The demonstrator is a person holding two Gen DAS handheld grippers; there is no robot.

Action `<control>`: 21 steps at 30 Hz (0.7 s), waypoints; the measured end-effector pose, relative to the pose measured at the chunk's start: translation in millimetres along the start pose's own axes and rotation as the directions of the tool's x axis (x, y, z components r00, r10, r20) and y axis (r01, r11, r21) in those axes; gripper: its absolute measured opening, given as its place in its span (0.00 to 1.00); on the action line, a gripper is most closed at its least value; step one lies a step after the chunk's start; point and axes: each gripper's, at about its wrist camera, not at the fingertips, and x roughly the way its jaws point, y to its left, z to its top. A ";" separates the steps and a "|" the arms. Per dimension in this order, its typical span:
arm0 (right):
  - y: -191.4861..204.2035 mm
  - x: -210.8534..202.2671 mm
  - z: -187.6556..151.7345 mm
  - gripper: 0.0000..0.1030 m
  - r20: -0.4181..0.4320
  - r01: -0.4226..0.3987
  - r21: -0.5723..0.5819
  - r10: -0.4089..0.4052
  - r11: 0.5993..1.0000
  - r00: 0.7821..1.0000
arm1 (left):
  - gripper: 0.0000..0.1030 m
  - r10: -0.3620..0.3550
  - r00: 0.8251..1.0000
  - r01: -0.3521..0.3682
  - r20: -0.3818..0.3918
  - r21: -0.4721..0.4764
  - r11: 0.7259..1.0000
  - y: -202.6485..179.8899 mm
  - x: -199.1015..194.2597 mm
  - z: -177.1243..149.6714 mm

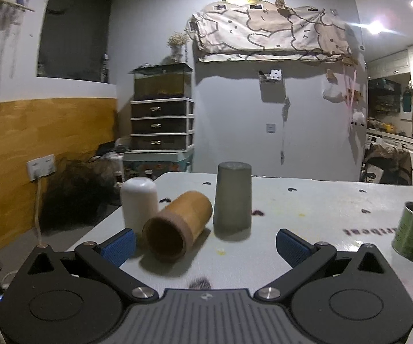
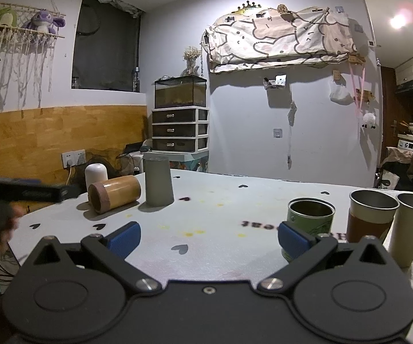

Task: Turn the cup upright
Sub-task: 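Move the left gripper to the bamboo tube lying on its side and grasp it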

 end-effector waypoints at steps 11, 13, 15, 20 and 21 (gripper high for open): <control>4.5 -1.6 -5.2 1.00 -0.011 0.000 -0.006 0.000 1.000 1.000 | 0.99 -0.070 0.978 0.080 -0.196 0.041 0.996 52.7 123.0 10.6; 3.9 -0.9 -6.6 1.00 -0.015 0.004 -0.006 -0.004 1.000 1.000 | 0.99 -0.078 0.974 0.086 -0.214 0.032 0.996 56.8 131.4 7.8; 1.6 -0.3 -8.2 1.00 -0.020 0.008 -0.003 -0.008 1.000 1.000 | 0.99 -0.096 0.971 0.100 -0.218 0.009 0.995 60.6 135.4 5.7; -0.2 1.1 -11.9 1.00 -0.027 0.012 0.005 -0.011 1.000 1.000 | 0.78 -0.074 0.966 0.070 -0.249 -0.024 0.997 62.4 145.4 4.1; -0.5 1.5 -12.4 1.00 -0.029 0.011 0.007 -0.011 1.000 1.000 | 0.75 -0.059 0.966 0.056 -0.250 -0.019 0.998 62.2 146.4 4.0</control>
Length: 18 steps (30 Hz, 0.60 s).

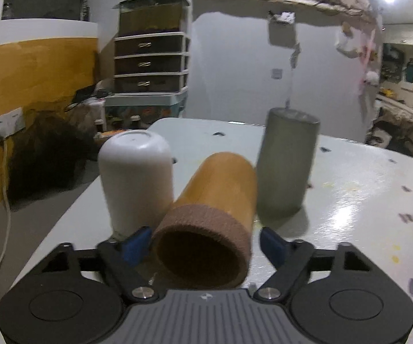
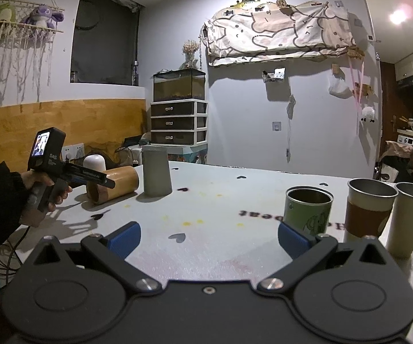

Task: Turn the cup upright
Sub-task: 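Move the left gripper to the bamboo tube lying on its side and grasp it, then lift the tube with the left gripper while the right gripper comes to grasp it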

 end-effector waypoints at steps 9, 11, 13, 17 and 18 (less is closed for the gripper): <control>-3.1 -1.4 -0.5 1.00 0.011 -0.001 0.021 0.001 1.000 1.000 | 0.74 0.022 1.000 -0.021 -0.023 0.033 0.999 -25.6 -31.9 -12.5; -5.6 -2.2 -1.7 1.00 0.014 -0.002 0.035 0.001 0.999 1.000 | 0.73 0.012 0.999 -0.009 -0.035 0.069 0.998 -38.9 -45.8 -19.4; -8.1 -3.5 -2.4 1.00 0.010 0.006 0.050 -0.006 0.999 1.000 | 0.73 -0.039 0.998 0.044 -0.045 0.099 0.994 -51.6 -61.9 -28.3; -12.2 -11.4 -3.9 1.00 0.013 0.026 0.055 -0.026 0.998 1.000 | 0.72 -0.113 0.993 0.120 -0.045 0.216 0.969 -89.2 -94.7 -50.3; -13.6 -13.7 -4.0 1.00 0.017 0.030 0.059 -0.031 0.998 0.999 | 0.72 -0.131 0.991 0.137 -0.042 0.244 0.960 -99.6 -100.4 -55.4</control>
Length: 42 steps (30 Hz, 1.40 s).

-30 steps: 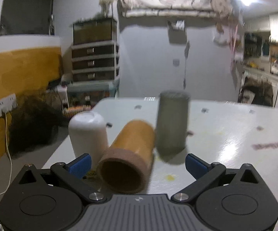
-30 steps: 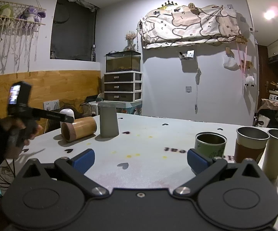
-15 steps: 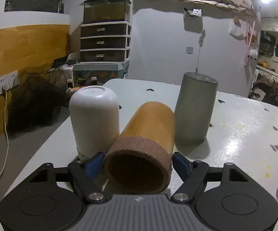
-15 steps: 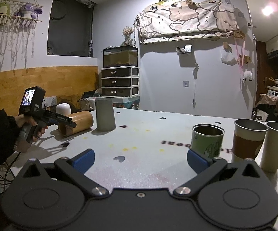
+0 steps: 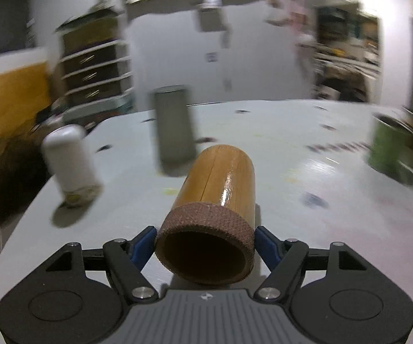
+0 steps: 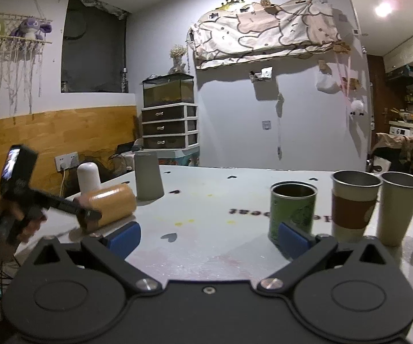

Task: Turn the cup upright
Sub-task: 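Lift the tube with the left gripper while the right gripper comes to grasp it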

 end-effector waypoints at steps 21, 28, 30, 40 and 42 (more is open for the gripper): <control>-55.0 -13.8 -19.5 1.00 -0.094 0.162 0.207 -0.145 0.965 0.985 | 0.72 -0.317 0.943 0.253 0.098 0.404 0.879 -187.4 -57.3 -42.9; -49.7 27.1 -6.0 1.00 -0.143 0.144 0.131 -0.125 0.981 0.982 | 0.72 -0.381 0.918 0.286 0.111 0.481 0.829 -188.2 -76.3 -60.7; -46.6 43.8 -0.3 1.00 -0.173 0.117 0.106 -0.098 0.987 0.980 | 0.74 -0.387 0.915 0.287 0.115 0.488 0.824 -185.8 -78.9 -64.5; -64.9 69.3 -13.1 0.98 -0.337 0.162 0.125 -0.112 0.979 0.935 | 0.86 -0.338 0.931 0.286 0.137 0.301 0.910 -154.6 -64.8 -67.7; -73.9 63.1 -13.7 0.98 -0.351 0.171 0.141 -0.112 0.975 0.930 | 0.86 -0.326 0.935 0.283 0.143 0.255 0.925 -147.8 -62.1 -66.9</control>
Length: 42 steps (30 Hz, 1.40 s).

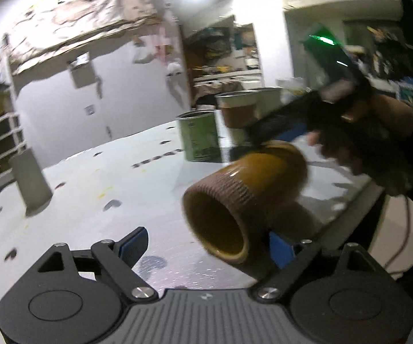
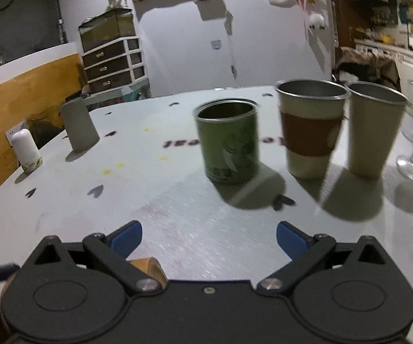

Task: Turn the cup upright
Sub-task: 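Rotate the held tube with the right gripper so its open rim faces up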

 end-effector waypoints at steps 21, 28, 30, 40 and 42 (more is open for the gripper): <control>-14.8 -44.6 -19.2 0.94 -0.126 -0.120 0.086 0.130 0.989 0.983 | 0.85 0.059 0.998 -0.050 0.015 -0.349 0.936 40.8 15.3 -9.7; -6.8 -7.7 16.2 0.85 -0.247 -0.319 0.282 0.390 0.905 0.887 | 0.86 0.044 0.999 -0.037 0.013 -0.349 0.936 38.0 15.4 -13.1; 3.0 5.5 18.3 0.77 -0.308 -0.311 0.281 0.392 0.908 0.867 | 0.86 0.039 0.999 -0.031 0.015 -0.347 0.937 37.7 14.0 -13.3; -10.8 -33.7 27.6 0.72 -0.215 -0.284 0.183 0.320 0.941 0.923 | 0.86 0.044 0.998 -0.027 0.041 -0.350 0.937 37.9 6.2 -15.1; -22.2 -55.6 31.9 0.72 -0.138 -0.247 0.130 0.264 0.960 0.955 | 0.86 0.043 0.998 -0.023 0.050 -0.343 0.939 36.0 4.8 -14.0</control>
